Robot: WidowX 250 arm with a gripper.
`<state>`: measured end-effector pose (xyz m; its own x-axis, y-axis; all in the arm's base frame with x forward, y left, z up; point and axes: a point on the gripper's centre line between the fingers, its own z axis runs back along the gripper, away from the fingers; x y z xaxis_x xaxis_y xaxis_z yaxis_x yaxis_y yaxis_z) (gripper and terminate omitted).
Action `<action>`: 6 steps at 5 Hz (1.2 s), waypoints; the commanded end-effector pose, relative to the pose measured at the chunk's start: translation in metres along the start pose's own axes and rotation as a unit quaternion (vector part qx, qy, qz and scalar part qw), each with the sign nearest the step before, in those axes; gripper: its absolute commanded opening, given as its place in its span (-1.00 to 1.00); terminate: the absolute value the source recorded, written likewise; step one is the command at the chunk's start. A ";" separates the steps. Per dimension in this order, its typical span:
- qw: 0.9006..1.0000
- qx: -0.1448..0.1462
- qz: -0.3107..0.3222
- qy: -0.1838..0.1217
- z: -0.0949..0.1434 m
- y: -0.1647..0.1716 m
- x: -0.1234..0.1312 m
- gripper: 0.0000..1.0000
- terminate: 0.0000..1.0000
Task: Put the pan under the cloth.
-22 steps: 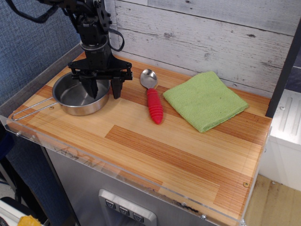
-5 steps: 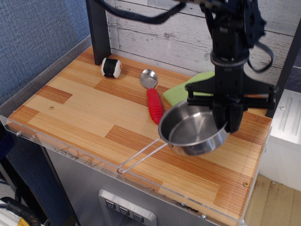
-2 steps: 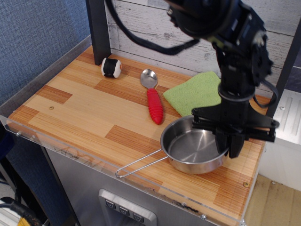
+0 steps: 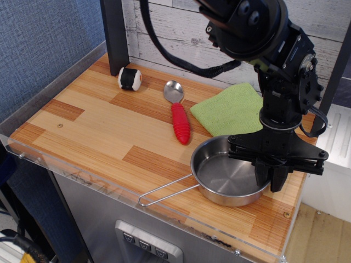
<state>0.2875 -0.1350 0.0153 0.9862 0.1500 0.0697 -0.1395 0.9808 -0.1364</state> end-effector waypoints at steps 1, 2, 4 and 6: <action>0.999 -0.011 0.029 0.008 -0.004 0.010 -0.006 1.00 -1.00; 0.999 -0.006 0.032 0.001 -0.002 0.011 -0.005 1.00 -1.00; 0.999 -0.007 0.035 -0.002 -0.001 0.012 -0.006 1.00 -1.00; 0.996 -0.038 0.079 -0.029 0.018 0.019 0.000 1.00 -1.00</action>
<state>0.2820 -0.1186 0.0138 0.9490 0.3113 0.0504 -0.2964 0.9349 -0.1950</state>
